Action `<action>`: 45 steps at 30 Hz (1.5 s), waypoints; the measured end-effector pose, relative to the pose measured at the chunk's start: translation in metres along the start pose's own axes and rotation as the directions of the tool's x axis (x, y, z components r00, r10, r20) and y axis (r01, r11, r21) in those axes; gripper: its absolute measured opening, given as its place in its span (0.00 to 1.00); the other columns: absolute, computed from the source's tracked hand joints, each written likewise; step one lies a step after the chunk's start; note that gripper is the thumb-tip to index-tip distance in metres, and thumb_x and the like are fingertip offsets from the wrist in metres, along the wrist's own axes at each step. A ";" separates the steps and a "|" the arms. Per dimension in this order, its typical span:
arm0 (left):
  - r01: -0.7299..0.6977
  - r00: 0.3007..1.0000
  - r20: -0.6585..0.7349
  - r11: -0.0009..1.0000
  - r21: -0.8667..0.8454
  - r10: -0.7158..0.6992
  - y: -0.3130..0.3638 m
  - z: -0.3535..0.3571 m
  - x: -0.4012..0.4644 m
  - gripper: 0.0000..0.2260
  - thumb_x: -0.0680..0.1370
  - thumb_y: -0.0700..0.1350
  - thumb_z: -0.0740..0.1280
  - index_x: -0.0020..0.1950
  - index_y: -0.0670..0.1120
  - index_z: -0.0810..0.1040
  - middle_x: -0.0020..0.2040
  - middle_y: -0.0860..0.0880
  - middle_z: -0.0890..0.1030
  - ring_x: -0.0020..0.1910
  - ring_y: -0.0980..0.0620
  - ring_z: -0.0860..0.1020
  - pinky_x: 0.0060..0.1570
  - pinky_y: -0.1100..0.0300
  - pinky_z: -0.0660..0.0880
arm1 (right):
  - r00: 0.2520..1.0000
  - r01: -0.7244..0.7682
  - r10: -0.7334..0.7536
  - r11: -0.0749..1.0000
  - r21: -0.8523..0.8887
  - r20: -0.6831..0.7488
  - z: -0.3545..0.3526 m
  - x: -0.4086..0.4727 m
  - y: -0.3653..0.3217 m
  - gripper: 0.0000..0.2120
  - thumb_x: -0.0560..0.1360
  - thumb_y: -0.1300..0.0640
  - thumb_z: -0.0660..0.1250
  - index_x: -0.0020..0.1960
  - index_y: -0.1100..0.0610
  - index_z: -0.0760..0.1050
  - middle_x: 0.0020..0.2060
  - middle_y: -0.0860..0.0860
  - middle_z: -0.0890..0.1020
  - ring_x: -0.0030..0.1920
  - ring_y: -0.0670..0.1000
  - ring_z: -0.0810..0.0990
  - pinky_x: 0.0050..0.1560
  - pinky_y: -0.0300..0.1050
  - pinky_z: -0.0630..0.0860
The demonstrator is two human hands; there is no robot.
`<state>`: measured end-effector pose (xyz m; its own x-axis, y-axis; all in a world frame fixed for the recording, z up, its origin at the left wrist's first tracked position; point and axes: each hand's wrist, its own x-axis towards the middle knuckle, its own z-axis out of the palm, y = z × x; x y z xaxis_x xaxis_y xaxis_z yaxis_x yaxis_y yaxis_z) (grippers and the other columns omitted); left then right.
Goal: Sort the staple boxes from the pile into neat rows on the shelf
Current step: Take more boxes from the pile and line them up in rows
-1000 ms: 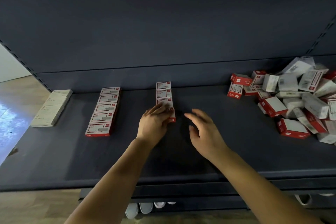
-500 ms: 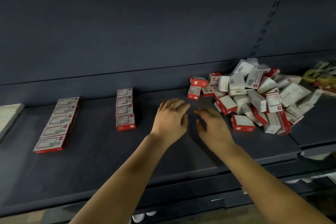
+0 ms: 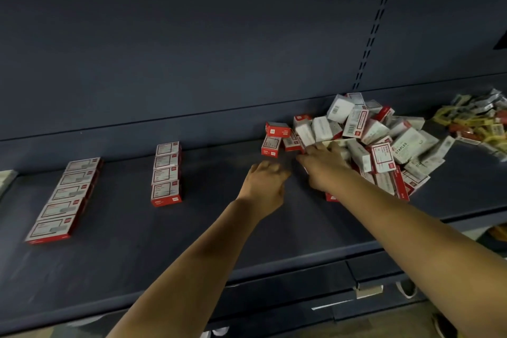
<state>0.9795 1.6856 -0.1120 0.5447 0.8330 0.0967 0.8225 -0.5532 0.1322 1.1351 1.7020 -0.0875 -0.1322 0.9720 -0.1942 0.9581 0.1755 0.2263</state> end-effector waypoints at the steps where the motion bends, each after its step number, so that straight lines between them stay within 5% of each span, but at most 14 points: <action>1: -0.004 1.000 0.009 1.000 0.004 0.004 -0.001 0.001 -0.003 0.19 0.80 0.43 0.57 0.72 0.48 0.67 0.69 0.49 0.69 0.69 0.49 0.63 0.67 0.57 0.55 | 1.000 -0.004 0.004 1.000 -0.006 -0.008 0.000 -0.001 -0.001 0.27 0.73 0.58 0.64 0.71 0.50 0.63 0.70 0.55 0.62 0.72 0.57 0.55 0.71 0.61 0.49; 7: -0.029 0.999 -0.046 0.996 -0.088 0.025 -0.011 0.000 -0.012 0.17 0.80 0.42 0.58 0.68 0.46 0.71 0.68 0.48 0.71 0.68 0.49 0.65 0.68 0.58 0.59 | 0.990 0.037 -0.023 0.995 0.096 -0.143 -0.004 -0.012 0.003 0.29 0.73 0.60 0.64 0.72 0.50 0.62 0.68 0.53 0.65 0.69 0.56 0.60 0.69 0.55 0.58; 12: 0.092 0.974 -0.141 0.879 -0.468 -0.177 -0.012 -0.002 -0.026 0.14 0.79 0.41 0.62 0.64 0.44 0.76 0.63 0.49 0.76 0.63 0.52 0.72 0.57 0.70 0.63 | 0.946 0.154 -0.045 0.933 0.326 -0.321 -0.013 -0.031 -0.005 0.36 0.72 0.62 0.66 0.75 0.51 0.55 0.69 0.51 0.62 0.69 0.54 0.60 0.64 0.47 0.63; 15: 0.228 0.936 -0.010 0.627 -0.745 -0.351 -0.013 -0.002 -0.036 0.11 0.79 0.41 0.64 0.60 0.45 0.78 0.55 0.50 0.80 0.54 0.56 0.78 0.51 0.71 0.70 | 0.919 0.240 -0.008 0.804 0.543 -0.394 -0.010 -0.042 -0.020 0.38 0.70 0.60 0.72 0.74 0.54 0.57 0.70 0.52 0.63 0.70 0.53 0.60 0.68 0.44 0.58; 19: 0.339 0.866 0.282 0.071 -0.938 -0.413 -0.019 -0.011 -0.049 0.11 0.80 0.43 0.61 0.60 0.43 0.76 0.51 0.45 0.82 0.51 0.49 0.80 0.54 0.59 0.75 | 0.892 0.390 -0.027 0.554 0.736 -0.452 0.000 -0.055 -0.045 0.34 0.68 0.60 0.74 0.70 0.54 0.62 0.66 0.47 0.66 0.67 0.45 0.63 0.69 0.39 0.60; 24: 0.284 0.913 0.333 -0.220 -0.933 -0.236 -0.035 -0.023 -0.069 0.15 0.78 0.44 0.63 0.62 0.39 0.75 0.54 0.38 0.81 0.52 0.43 0.80 0.53 0.52 0.78 | 0.906 0.414 -0.005 0.225 0.882 -0.424 0.006 -0.065 -0.073 0.31 0.67 0.61 0.75 0.64 0.46 0.65 0.60 0.41 0.72 0.61 0.37 0.70 0.57 0.26 0.66; 30: 0.251 0.916 0.327 -0.304 -0.919 -0.232 -0.044 -0.024 -0.083 0.19 0.71 0.40 0.67 0.62 0.38 0.75 0.53 0.40 0.81 0.51 0.46 0.80 0.54 0.56 0.77 | 0.929 0.370 0.015 -0.052 0.928 -0.370 0.014 -0.064 -0.087 0.32 0.68 0.62 0.73 0.67 0.45 0.65 0.63 0.44 0.73 0.65 0.44 0.71 0.64 0.45 0.70; 33: 0.283 0.913 0.352 -0.299 -0.911 -0.206 -0.042 -0.027 -0.088 0.14 0.72 0.40 0.67 0.57 0.41 0.78 0.43 0.47 0.83 0.41 0.55 0.81 0.44 0.61 0.74 | 0.933 0.358 -0.004 -0.076 0.931 -0.359 0.015 -0.065 -0.091 0.32 0.68 0.62 0.73 0.66 0.42 0.66 0.63 0.48 0.73 0.65 0.46 0.71 0.65 0.51 0.70; 36: 0.269 0.916 0.332 -0.271 -0.924 -0.225 -0.042 -0.026 -0.090 0.14 0.70 0.41 0.69 0.55 0.42 0.80 0.44 0.47 0.83 0.41 0.55 0.80 0.41 0.62 0.72 | 0.938 0.347 0.018 -0.062 0.936 -0.347 0.017 -0.066 -0.093 0.32 0.67 0.58 0.74 0.64 0.36 0.67 0.64 0.46 0.73 0.66 0.46 0.71 0.67 0.54 0.68; 41: 0.187 0.902 0.263 -0.240 -0.953 -0.342 -0.038 -0.022 -0.094 0.16 0.73 0.38 0.67 0.60 0.41 0.78 0.53 0.42 0.82 0.52 0.48 0.81 0.48 0.59 0.75 | 0.952 0.301 0.073 -0.040 0.953 -0.297 0.027 -0.064 -0.086 0.32 0.68 0.61 0.74 0.65 0.40 0.68 0.64 0.44 0.74 0.66 0.44 0.70 0.69 0.55 0.65; 45: 0.138 0.885 0.226 -0.234 -0.962 -0.407 -0.033 -0.022 -0.093 0.11 0.72 0.35 0.67 0.54 0.41 0.81 0.51 0.43 0.83 0.52 0.47 0.81 0.54 0.53 0.75 | 0.961 0.266 0.110 -0.126 0.956 -0.253 0.033 -0.066 -0.083 0.30 0.62 0.59 0.77 0.60 0.46 0.71 0.58 0.46 0.78 0.62 0.47 0.75 0.66 0.58 0.69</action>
<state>0.8982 1.6258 -0.1037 0.1840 0.9641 -0.1914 -0.2744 0.2374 0.9318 1.0729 1.6182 -0.1250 -0.0858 0.9931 0.0795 0.0870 0.0870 -0.9924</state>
